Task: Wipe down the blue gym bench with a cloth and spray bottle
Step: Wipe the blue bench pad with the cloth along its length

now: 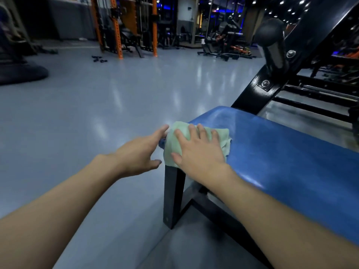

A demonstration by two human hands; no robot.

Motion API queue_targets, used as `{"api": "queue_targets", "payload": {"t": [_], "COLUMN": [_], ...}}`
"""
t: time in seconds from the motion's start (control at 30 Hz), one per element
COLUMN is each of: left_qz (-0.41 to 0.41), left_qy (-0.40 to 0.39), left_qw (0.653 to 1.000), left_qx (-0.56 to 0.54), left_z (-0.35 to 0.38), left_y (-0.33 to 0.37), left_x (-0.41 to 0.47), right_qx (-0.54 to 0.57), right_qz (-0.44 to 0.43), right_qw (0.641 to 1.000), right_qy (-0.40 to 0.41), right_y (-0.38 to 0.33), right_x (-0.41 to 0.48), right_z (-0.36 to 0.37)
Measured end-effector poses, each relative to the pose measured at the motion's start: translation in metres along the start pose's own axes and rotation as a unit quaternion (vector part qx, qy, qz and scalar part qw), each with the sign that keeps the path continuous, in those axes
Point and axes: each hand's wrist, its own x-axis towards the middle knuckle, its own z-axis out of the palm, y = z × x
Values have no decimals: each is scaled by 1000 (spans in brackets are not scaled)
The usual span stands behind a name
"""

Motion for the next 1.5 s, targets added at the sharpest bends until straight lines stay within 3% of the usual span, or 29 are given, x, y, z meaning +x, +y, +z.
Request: {"api": "queue_targets", "payload": {"t": [0.2, 0.37, 0.47, 0.6, 0.73, 0.9, 0.97, 1.03, 1.3, 1.43, 1.5], "left_qz": [11, 59, 64, 77, 81, 62, 61, 76, 122, 162, 172], "left_qy": [15, 18, 26, 30, 27, 20, 17, 11, 18, 24, 13], "left_qw": [1000, 997, 997, 995, 995, 995, 993, 990, 984, 977, 975], "left_qx": [-15, -47, -21, 48, 50, 78, 102, 115, 131, 133, 137], "left_z": [3, 5, 7, 14, 18, 14, 15, 16, 18, 17, 19], "left_y": [3, 6, 6, 7, 9, 22, 29, 35, 54, 72, 86], "left_x": [-1, -3, -2, 1, 0, 1, 2, 2, 4, 8, 12], "right_qx": [2, 2, 1, 5, -9, -9, -1, -17, -11, -3, -18], "right_qz": [13, 9, 1, 30, 41, 30, 44, 55, 48, 67, 72], "right_qw": [999, 1000, 1000, 996, 999, 999, 997, 995, 999, 994, 995], "right_qy": [47, 16, 16, 84, 30, 26, 62, 86, 20, 87, 73], "right_y": [10, 0, 7, 27, 17, 24, 40, 53, 49, 75, 79], "right_x": [-29, -8, -19, -62, -45, -55, -84, -107, -94, -147, -152], "right_z": [8, 1, 1, 15, 2, 1, 9, 17, -2, 14, 13]}}
